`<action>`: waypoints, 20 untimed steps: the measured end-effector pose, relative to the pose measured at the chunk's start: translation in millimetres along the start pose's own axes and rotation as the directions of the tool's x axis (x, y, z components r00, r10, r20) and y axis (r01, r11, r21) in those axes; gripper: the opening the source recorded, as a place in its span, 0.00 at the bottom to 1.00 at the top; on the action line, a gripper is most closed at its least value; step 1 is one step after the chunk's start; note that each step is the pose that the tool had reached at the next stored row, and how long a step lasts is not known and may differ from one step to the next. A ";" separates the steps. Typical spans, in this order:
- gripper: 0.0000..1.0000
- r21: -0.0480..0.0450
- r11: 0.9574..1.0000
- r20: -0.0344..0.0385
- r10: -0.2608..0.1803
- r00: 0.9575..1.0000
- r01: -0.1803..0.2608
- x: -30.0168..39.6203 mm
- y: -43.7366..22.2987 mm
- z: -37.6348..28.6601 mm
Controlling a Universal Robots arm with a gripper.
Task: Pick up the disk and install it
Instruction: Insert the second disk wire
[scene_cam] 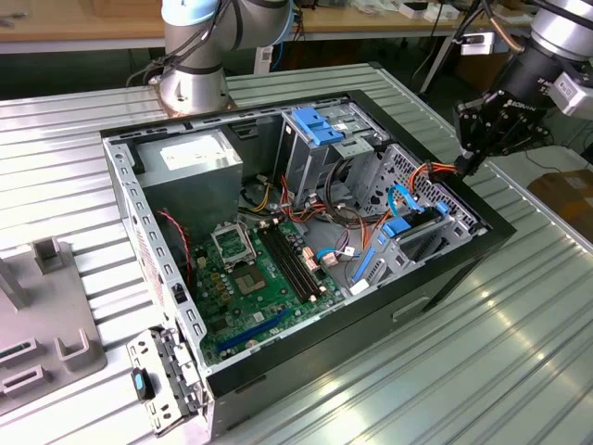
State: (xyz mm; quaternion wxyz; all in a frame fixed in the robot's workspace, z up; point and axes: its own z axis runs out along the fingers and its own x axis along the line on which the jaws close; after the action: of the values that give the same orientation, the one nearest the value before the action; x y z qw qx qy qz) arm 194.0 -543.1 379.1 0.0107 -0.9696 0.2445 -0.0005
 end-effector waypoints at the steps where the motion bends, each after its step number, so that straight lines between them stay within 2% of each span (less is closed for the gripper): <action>1: 0.16 0.000 1.000 0.000 0.000 1.000 0.000 -0.7 0.3 -0.2; 4: 0.16 0.002 1.000 -0.005 0.000 1.000 0.000 -17.9 9.7 -0.1; 10: 0.16 0.005 1.000 -0.009 0.000 1.000 0.000 -36.9 19.9 0.0; 12: 0.16 0.005 1.000 -0.009 0.015 1.000 -0.015 -38.9 21.0 0.2; 13: 0.16 0.005 0.999 -0.010 0.045 0.999 -0.045 -39.2 21.1 0.3; 17: 0.16 0.005 0.995 -0.011 0.100 0.995 -0.100 -39.3 21.1 0.7; 18: 0.16 0.005 0.993 -0.012 0.120 0.993 -0.119 -39.3 21.2 0.9; 20: 0.16 0.006 0.984 -0.013 0.180 0.984 -0.180 -39.3 21.2 1.7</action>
State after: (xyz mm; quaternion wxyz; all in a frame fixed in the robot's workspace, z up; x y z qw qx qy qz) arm 149.4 -543.1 377.1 0.0113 -0.9435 0.3311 -0.0064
